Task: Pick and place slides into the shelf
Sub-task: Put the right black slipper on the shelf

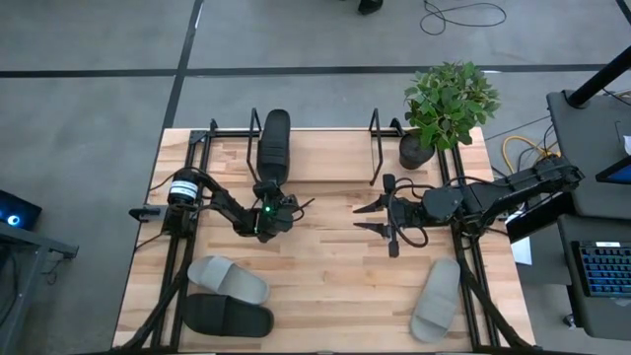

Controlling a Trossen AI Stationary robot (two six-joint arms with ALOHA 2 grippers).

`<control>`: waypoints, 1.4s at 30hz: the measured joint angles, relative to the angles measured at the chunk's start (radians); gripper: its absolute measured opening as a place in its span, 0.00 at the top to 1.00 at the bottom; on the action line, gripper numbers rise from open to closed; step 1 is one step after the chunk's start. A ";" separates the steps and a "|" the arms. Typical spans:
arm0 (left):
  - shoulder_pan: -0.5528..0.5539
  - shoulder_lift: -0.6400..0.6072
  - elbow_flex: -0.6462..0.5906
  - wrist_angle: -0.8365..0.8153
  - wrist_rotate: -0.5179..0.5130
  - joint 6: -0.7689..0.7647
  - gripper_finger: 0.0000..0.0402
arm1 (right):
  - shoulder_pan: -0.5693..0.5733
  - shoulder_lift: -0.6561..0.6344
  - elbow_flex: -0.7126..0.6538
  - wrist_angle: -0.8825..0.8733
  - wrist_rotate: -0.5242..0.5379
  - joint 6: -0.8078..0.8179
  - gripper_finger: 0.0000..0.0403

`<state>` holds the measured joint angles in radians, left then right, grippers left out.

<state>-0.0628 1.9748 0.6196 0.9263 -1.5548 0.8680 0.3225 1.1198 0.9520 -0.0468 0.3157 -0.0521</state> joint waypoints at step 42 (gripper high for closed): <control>-0.011 -0.048 -0.069 0.000 0.190 -0.285 0.55 | 0.000 0.000 -0.005 -0.001 0.000 0.018 0.70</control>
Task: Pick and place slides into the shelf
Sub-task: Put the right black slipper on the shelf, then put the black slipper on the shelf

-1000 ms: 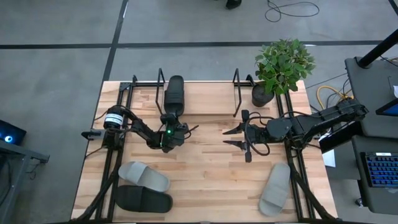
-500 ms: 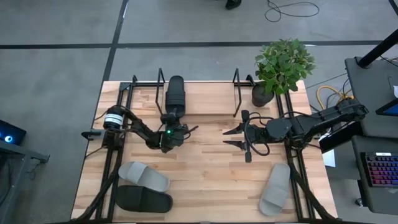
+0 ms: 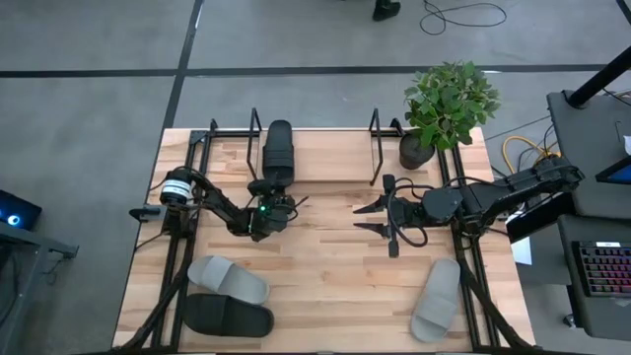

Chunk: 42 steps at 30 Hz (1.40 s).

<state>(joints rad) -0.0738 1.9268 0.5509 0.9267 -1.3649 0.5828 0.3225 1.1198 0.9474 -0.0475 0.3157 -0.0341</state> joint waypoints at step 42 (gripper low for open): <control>-0.007 -0.544 -0.143 -0.494 0.676 -0.476 0.55 | 0.000 0.000 -0.010 -0.008 0.000 0.008 0.70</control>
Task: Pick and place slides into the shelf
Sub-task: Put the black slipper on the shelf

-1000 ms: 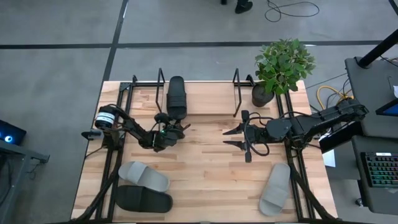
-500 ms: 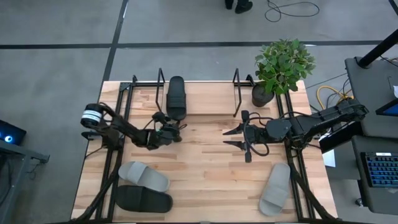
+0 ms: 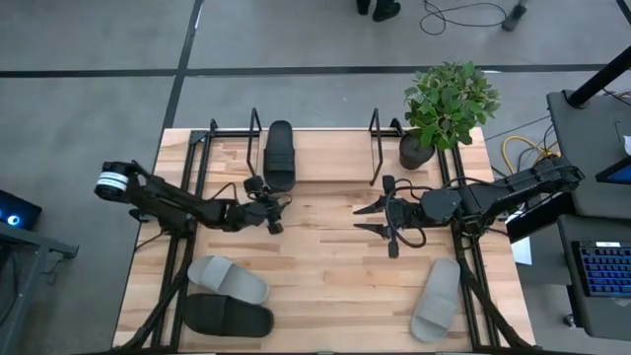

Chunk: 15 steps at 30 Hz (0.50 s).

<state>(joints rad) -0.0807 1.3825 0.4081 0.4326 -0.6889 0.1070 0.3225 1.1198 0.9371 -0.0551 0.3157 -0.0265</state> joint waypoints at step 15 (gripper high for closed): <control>0.004 -0.188 0.006 0.139 0.046 0.012 0.66 | 0.000 0.000 -0.012 -0.042 0.000 0.000 0.70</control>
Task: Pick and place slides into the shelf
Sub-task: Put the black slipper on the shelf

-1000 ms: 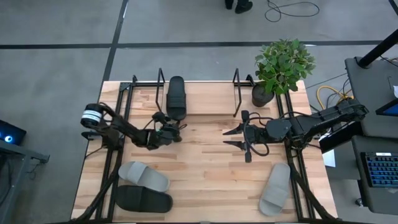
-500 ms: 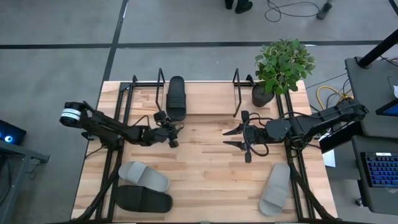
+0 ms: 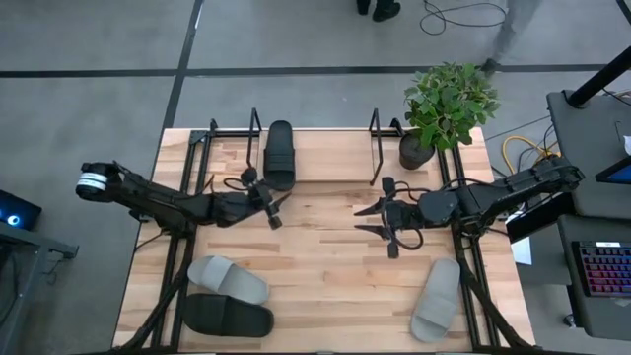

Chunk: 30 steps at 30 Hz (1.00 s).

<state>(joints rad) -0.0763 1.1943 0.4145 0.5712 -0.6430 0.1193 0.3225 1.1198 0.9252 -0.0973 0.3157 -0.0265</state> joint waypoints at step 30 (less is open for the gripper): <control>0.370 0.369 0.709 -0.845 0.387 0.240 1.00 | -0.002 0.000 -0.043 -0.025 0.001 0.025 0.70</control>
<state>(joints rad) 0.2936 1.5634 1.1233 -0.2742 -0.2555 0.3597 0.3202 1.1202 0.8822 -0.1221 0.3164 -0.0013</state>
